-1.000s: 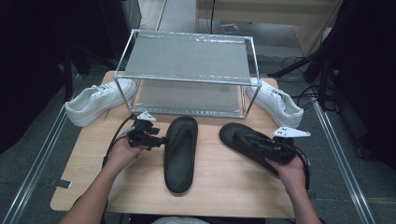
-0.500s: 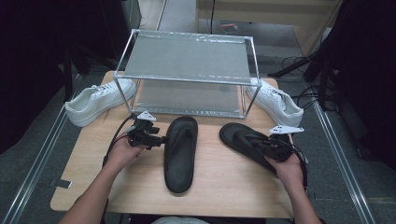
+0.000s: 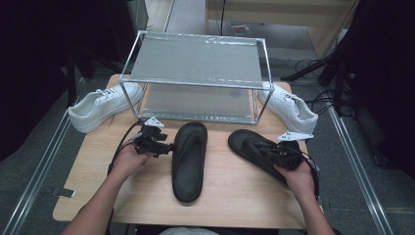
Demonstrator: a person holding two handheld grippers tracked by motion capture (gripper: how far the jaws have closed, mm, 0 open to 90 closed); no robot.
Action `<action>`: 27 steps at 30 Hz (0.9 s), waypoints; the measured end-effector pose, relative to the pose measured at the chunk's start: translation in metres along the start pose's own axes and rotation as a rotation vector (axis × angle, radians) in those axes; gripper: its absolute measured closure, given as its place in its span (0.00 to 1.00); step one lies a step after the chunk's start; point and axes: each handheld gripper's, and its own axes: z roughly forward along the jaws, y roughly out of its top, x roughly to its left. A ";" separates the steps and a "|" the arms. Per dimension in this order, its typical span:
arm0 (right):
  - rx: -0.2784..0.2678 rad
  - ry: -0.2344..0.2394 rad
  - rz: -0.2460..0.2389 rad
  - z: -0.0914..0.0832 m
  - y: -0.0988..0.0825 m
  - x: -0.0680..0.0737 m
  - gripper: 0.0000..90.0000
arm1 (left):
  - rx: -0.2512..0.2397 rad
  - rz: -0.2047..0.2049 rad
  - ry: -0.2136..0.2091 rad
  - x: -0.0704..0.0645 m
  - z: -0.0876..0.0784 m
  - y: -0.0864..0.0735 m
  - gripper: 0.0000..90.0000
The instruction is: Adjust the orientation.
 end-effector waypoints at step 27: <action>0.017 0.081 -0.084 0.028 0.020 0.033 0.98 | 0.005 0.009 0.017 0.000 -0.010 -0.011 0.38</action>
